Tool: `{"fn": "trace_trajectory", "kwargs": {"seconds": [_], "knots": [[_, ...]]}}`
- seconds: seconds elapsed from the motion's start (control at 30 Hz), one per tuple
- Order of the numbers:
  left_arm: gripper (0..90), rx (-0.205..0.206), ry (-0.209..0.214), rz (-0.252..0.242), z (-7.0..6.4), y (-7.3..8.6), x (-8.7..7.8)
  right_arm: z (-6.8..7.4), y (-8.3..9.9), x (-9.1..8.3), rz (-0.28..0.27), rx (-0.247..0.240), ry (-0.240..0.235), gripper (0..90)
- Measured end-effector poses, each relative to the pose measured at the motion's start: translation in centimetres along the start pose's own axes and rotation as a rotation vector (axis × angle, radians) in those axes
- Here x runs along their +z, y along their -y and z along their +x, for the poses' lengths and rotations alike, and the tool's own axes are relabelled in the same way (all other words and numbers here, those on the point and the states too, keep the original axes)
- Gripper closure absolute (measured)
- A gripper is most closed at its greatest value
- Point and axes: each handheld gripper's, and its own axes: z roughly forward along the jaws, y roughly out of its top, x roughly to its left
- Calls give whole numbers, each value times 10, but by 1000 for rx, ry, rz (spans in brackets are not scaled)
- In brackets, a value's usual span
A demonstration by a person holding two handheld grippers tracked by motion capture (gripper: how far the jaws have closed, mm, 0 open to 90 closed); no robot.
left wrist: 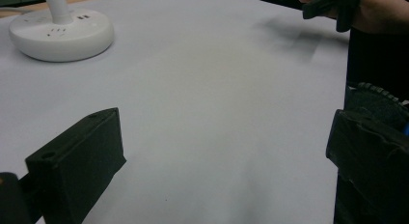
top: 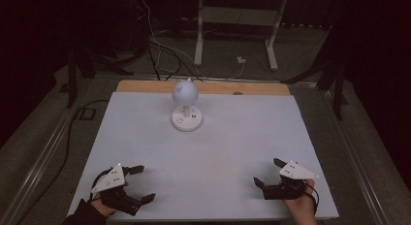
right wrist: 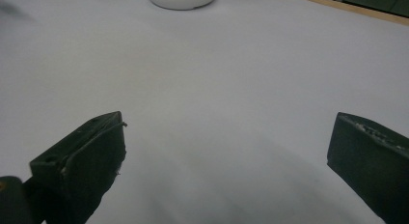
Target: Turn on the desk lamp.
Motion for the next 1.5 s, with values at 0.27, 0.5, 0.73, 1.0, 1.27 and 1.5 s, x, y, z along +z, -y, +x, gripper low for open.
{"fn": "trace_trajectory", "kwargs": {"seconds": [0.27, 0.5, 0.73, 1.0, 1.27, 1.5], "knots": [[4, 13, -6, 10, -1, -1, 0, 1, 1, 0, -7, 1, 18, 0], [4, 28, 0, 11, -2, -3, 0, 5, -2, -1, -22, -3, 20, 0], [4, 17, 26, 22, -4, -10, 2, 8, -5, -5, -53, 0, 25, 0], [4, 5, 25, 18, -2, -19, 3, 7, -7, -10, -80, 8, 52, 0], [4, 7, 35, 13, 2, -31, 9, 7, -7, -10, -77, 3, 62, 0], [4, -11, 29, -17, 7, -46, 13, 8, -7, -10, -79, 3, 60, 0]]}}
